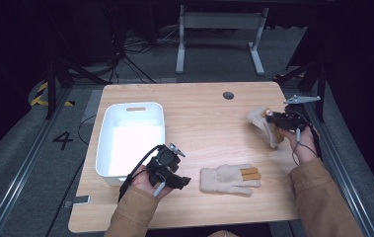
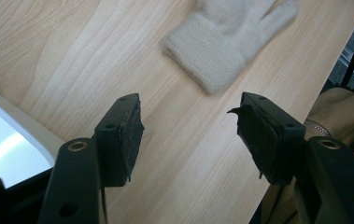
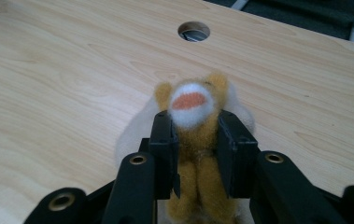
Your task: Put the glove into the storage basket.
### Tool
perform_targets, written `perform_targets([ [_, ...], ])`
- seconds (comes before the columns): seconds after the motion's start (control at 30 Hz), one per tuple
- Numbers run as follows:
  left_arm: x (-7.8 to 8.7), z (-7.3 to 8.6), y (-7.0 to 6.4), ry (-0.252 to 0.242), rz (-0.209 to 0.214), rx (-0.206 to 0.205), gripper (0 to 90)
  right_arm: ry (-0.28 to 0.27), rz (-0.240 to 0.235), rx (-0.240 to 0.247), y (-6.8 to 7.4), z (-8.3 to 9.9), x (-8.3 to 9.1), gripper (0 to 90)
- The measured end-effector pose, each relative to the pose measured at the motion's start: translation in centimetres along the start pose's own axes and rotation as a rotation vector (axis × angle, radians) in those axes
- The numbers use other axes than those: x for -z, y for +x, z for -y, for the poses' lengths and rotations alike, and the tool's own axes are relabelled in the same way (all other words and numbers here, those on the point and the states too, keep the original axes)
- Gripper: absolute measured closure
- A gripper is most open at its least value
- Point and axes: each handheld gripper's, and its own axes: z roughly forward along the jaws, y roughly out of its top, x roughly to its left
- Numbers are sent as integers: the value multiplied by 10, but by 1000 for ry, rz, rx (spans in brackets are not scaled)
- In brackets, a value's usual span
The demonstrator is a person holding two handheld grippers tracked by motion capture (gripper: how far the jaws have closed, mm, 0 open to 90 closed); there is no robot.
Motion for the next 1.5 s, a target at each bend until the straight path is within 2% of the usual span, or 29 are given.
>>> perform_targets([
  [0.27,-5,-9,-4,5,17,-31,405,42,-77,67,15,-6,26,698],
  [0.37,-7,-12,-4,9,22,-37,405,73,-117,97,21,-8,35,698],
  [0.53,-12,-17,-8,16,33,-54,404,128,-181,153,29,-8,47,698],
  [0.73,-14,-20,-9,20,38,-68,404,155,-230,204,38,-8,58,697],
  [1.0,-13,-21,-10,16,38,-67,405,163,-320,318,54,-9,65,697],
  [1.3,-14,-21,-10,18,37,-71,405,143,-410,398,72,-12,69,697],
  [1.5,-14,-21,-11,18,37,-74,405,136,-486,443,85,-14,69,696],
])
